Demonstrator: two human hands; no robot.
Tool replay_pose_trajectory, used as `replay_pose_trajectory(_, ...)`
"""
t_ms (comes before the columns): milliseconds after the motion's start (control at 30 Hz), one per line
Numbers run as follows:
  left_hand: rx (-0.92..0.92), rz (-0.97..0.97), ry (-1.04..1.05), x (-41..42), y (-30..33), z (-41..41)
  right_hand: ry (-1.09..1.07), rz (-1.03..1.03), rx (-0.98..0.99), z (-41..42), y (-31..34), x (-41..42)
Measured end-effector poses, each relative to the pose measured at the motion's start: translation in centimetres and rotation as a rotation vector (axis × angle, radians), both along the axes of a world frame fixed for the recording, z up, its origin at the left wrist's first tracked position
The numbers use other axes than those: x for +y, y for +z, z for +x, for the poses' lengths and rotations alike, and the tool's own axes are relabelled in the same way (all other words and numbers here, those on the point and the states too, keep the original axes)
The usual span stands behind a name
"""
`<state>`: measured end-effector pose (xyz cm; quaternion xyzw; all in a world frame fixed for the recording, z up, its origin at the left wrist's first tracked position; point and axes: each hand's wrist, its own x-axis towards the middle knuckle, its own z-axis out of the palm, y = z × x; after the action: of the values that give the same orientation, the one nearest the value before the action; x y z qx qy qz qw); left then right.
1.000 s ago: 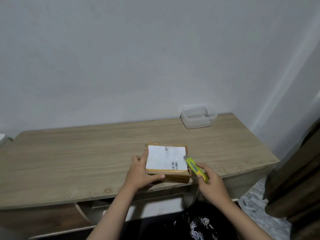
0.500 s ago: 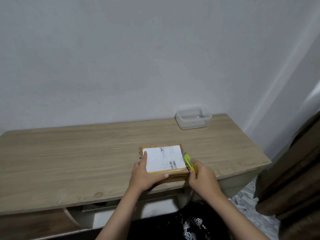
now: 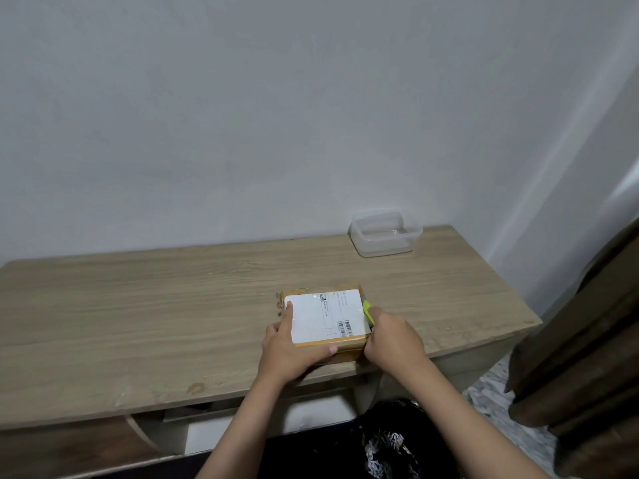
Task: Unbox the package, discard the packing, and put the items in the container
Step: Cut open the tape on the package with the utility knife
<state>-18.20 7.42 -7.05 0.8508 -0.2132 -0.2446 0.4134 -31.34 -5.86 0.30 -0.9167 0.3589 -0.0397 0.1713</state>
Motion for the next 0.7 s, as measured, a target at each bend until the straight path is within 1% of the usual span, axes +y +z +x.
replay_pose_trajectory(300,-0.012,0.036,0.004,-0.1,0.2,-0.1,0.027,0.1,0.009,-0.3,2.1,-1.1)
replay_pose_trajectory(533,-0.001,0.045,0.007,0.0,0.4,-0.2,0.054,0.065,0.1,-0.3,2.3,-0.4)
replay_pose_trajectory(700,0.002,0.05,0.007,0.0,0.4,-0.3,0.086,0.03,0.128,-0.4,2.6,0.2)
